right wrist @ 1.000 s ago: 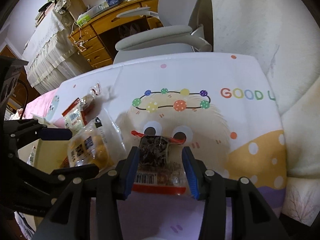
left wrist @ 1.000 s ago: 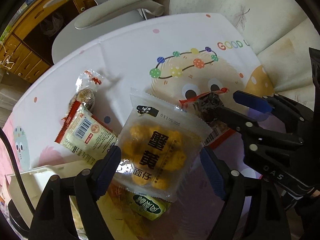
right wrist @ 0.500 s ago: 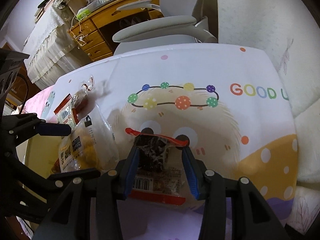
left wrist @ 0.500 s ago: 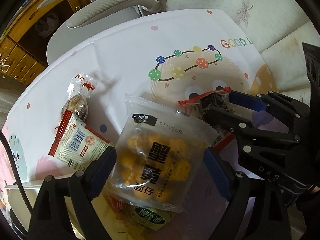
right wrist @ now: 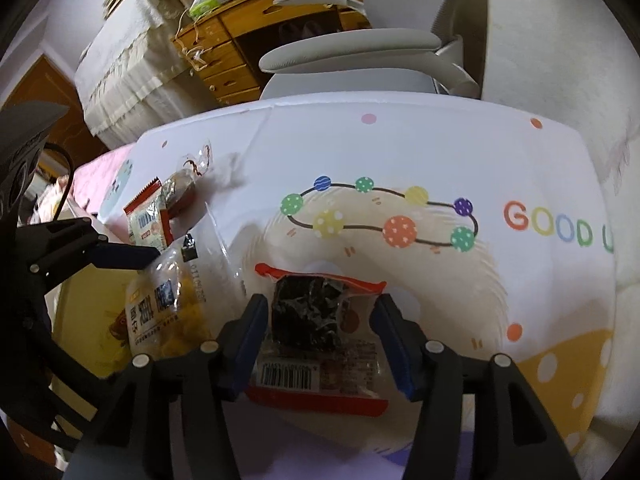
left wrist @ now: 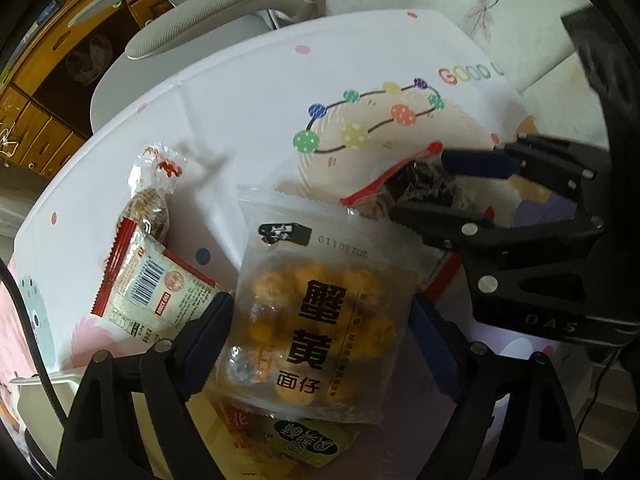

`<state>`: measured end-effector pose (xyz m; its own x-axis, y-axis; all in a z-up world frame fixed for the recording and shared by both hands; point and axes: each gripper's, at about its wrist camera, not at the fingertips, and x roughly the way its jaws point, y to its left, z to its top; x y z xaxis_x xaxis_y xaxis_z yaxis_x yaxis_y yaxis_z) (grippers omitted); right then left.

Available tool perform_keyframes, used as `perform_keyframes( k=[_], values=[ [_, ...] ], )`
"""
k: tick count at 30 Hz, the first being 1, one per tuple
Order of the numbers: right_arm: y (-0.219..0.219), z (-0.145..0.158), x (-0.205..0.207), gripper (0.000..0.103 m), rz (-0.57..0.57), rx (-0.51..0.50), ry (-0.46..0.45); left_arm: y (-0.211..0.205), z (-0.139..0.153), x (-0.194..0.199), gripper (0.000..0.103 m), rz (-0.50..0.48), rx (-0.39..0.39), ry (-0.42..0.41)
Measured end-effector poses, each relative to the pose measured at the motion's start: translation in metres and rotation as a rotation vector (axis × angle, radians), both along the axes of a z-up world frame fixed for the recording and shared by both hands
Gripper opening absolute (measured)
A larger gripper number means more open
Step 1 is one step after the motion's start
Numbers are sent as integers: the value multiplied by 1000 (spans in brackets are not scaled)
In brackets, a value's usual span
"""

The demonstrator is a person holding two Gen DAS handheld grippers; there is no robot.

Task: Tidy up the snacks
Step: 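Grasp yellow crab-roe bag with left tool while right grasps dark red-striped packet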

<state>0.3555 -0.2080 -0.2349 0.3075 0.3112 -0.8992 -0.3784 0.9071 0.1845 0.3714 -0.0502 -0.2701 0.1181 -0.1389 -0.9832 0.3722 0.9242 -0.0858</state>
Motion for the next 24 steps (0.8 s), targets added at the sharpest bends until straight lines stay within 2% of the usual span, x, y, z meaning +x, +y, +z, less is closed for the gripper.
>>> perform_keyframes(
  k=[9, 17, 24],
  values=[
    [5, 0, 1, 56, 10, -52, 2, -7, -3, -5, 81, 10, 6, -12],
    [8, 0, 1, 52, 17, -81, 16, -5, -1, -15, 65, 32, 16, -38],
    [5, 2, -5, 49, 18, -96, 25, 3, 6, -26, 63, 72, -4, -20]
  ],
)
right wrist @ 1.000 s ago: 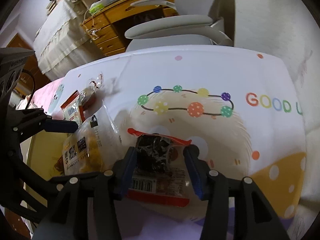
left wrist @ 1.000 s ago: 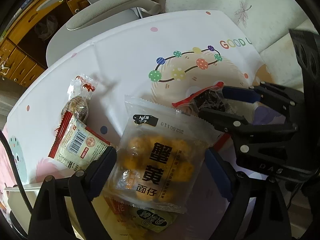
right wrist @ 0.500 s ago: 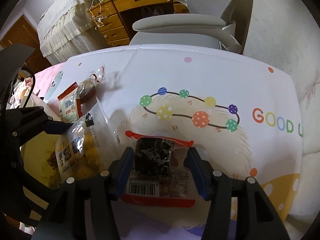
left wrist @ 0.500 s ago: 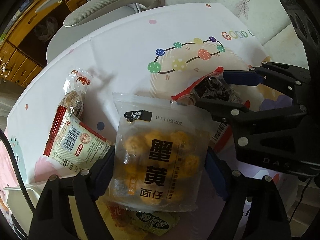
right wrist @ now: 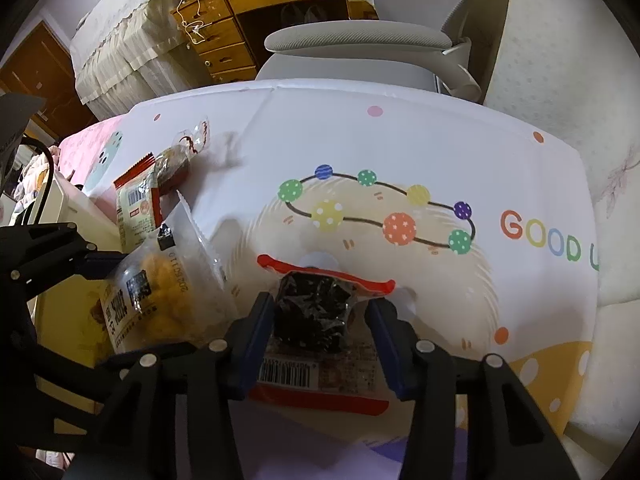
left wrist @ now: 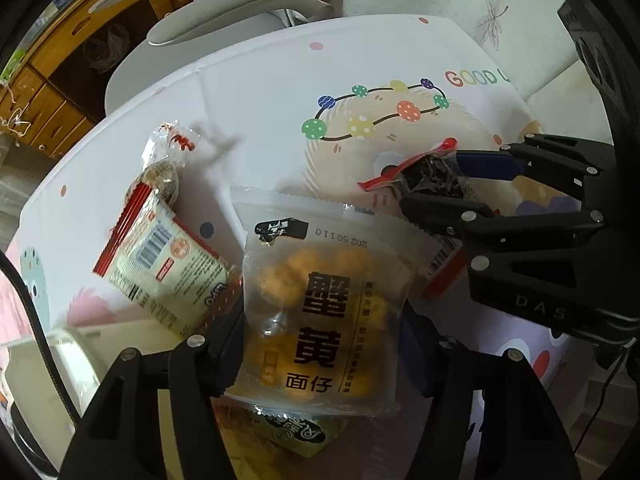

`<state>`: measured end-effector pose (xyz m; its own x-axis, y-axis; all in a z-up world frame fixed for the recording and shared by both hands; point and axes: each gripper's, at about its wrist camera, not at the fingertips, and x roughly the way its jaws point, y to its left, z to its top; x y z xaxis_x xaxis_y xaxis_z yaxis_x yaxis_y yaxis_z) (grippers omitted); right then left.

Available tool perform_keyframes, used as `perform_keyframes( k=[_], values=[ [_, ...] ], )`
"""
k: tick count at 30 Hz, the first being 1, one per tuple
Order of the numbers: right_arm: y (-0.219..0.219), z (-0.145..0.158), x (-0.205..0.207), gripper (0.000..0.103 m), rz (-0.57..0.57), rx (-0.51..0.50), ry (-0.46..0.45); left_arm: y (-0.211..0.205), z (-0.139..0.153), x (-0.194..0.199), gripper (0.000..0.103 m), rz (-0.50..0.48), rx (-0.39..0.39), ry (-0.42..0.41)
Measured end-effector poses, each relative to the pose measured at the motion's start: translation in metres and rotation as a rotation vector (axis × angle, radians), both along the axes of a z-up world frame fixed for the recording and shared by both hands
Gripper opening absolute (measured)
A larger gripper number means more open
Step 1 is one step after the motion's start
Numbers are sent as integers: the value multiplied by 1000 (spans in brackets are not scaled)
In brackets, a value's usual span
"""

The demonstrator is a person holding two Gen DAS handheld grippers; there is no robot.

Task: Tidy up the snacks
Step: 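Lift crab-roe bag with left tool while right lifts dark packet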

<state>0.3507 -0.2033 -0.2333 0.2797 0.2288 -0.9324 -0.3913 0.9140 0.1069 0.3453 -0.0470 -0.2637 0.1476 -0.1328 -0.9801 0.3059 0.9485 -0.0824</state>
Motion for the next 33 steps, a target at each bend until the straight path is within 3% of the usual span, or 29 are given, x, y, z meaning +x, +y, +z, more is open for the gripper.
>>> perform_keyframes(
  k=[15, 16, 17, 18, 19, 28, 33],
  values=[
    [-39, 5, -51, 44, -63, 14, 50, -2, 31, -46, 63, 75, -30, -3],
    [-41, 7, -54, 25, -63, 27, 51, -2, 33, -49, 63, 82, -31, -5],
    [-45, 10, -59, 21, -70, 47, 48, -2, 35, -53, 63, 87, -34, -5],
    [-48, 12, -63, 9, -80, 51, 55, -3, 38, -58, 63, 95, -36, -5],
    [-51, 13, -68, 7, -90, 45, 59, -4, 40, -64, 63, 105, -36, -5],
    [-54, 17, -102, 6, -83, 46, 65, -1, 65, -115, 63, 181, -43, -6],
    [-56, 21, -112, 6, -101, 96, 78, 9, 80, -143, 63, 236, -45, -11]
  ],
)
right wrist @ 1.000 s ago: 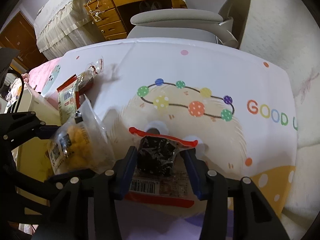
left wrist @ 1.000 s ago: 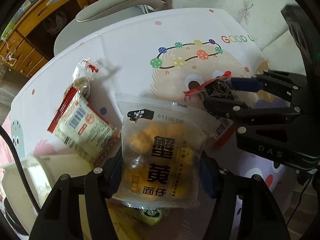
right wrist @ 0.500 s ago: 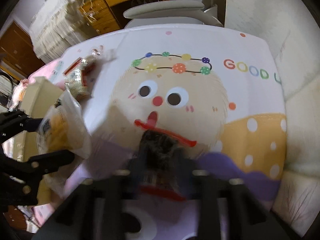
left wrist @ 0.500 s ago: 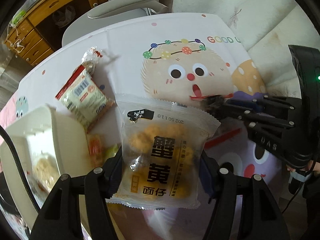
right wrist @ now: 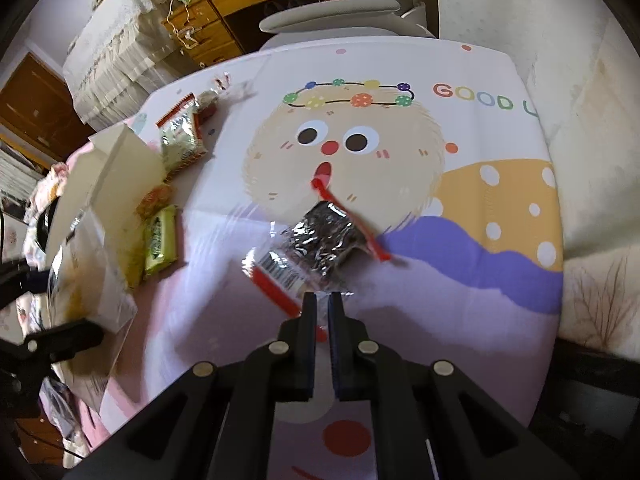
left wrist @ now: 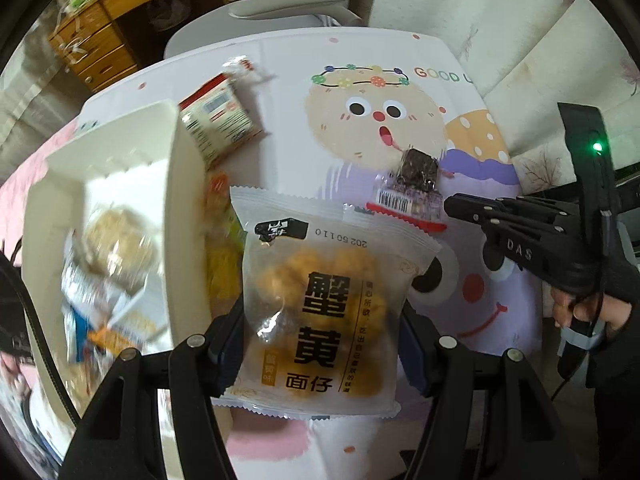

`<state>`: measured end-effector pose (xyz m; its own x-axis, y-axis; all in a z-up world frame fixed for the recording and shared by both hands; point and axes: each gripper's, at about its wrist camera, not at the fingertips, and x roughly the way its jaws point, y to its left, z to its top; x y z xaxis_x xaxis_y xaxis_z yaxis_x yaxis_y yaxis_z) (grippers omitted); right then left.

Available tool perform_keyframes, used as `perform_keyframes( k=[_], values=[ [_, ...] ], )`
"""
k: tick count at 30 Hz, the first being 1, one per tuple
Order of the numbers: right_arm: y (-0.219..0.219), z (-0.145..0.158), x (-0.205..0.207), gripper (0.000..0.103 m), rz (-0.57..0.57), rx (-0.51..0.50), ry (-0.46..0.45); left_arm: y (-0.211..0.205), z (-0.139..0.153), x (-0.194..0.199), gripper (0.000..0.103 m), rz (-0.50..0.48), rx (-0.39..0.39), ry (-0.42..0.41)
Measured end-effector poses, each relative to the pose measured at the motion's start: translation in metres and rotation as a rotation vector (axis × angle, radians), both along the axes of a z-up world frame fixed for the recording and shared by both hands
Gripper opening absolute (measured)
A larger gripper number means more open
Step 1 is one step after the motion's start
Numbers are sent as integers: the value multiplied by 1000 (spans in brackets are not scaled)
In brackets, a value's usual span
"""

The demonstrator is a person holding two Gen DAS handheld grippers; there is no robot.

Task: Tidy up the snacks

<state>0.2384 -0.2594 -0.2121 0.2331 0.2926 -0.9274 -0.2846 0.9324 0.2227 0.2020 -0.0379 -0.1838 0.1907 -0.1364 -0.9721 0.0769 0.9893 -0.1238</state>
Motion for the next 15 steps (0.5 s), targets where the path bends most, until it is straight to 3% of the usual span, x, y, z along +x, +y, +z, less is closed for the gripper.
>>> perform_keyframes(
  k=[3, 5, 7, 9, 15],
  values=[
    [2, -1, 0, 7, 0, 16, 22, 7, 8, -15, 63, 39, -3, -8],
    [6, -2, 2, 15, -3, 4, 26, 12, 14, -24, 63, 65, -4, -16],
    [6, -4, 4, 34, -25, 8, 37, 17, 20, -31, 63, 94, -4, -24],
    [4, -5, 7, 45, -61, 24, 41, 21, 25, -37, 64, 123, -6, -35],
    [6, -11, 22, 52, -138, 15, 35, 37, 42, -58, 64, 211, -17, -70]
  ],
)
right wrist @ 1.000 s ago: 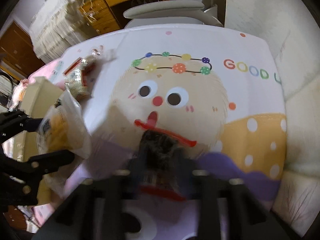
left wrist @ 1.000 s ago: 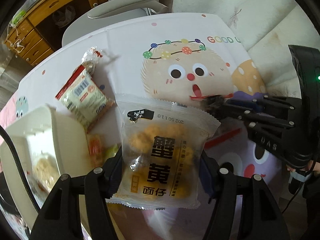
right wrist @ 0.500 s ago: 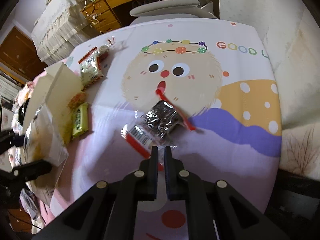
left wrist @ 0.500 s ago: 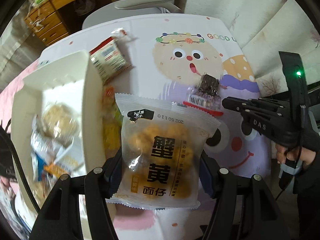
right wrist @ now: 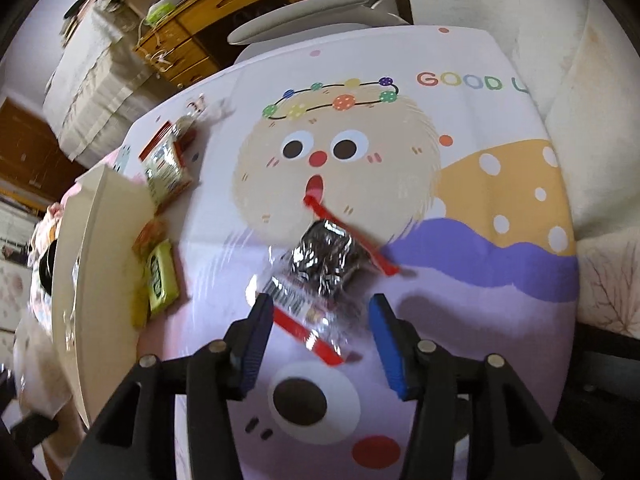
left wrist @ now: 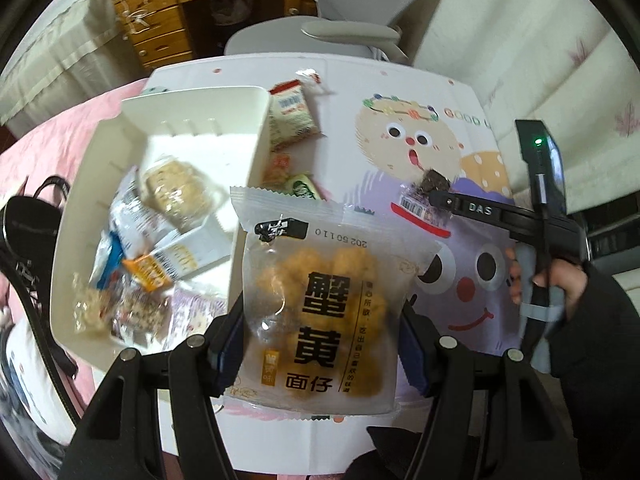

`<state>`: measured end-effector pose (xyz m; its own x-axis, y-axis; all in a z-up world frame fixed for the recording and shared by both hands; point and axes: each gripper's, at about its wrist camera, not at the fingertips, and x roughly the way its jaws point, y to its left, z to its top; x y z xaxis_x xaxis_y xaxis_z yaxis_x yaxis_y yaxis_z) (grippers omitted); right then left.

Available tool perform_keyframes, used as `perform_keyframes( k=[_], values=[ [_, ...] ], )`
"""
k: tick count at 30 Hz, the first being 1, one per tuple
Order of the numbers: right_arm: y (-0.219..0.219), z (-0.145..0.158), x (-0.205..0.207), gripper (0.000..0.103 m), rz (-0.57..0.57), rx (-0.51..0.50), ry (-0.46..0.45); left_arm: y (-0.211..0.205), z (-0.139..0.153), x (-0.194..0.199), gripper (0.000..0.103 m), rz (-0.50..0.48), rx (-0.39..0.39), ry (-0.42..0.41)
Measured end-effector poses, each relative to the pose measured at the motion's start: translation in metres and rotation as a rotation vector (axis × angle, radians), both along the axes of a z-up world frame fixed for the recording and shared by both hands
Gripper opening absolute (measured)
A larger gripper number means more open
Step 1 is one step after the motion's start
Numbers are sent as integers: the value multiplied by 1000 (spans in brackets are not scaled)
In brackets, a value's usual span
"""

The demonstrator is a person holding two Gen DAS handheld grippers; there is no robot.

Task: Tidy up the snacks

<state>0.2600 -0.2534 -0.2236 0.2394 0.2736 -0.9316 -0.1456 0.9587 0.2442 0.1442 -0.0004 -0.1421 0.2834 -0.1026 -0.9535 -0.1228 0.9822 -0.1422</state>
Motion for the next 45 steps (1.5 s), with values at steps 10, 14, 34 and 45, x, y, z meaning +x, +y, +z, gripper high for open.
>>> perform_keyframes(
  k=[10, 14, 34, 45],
  values=[
    [20, -12, 13, 54, -41, -76, -52, 27, 3, -31, 64, 122, 18, 19],
    [26, -12, 19, 54, -65, -108, -88, 39, 6, -45, 64, 166, 26, 28],
    [38, -15, 14, 49, -110, -219, -142, 108, 20, -41, 64, 115, 45, 9],
    [34, -2, -27, 49, -317, -175, -110, 157, 23, -27, 64, -49, 50, 6]
  ],
)
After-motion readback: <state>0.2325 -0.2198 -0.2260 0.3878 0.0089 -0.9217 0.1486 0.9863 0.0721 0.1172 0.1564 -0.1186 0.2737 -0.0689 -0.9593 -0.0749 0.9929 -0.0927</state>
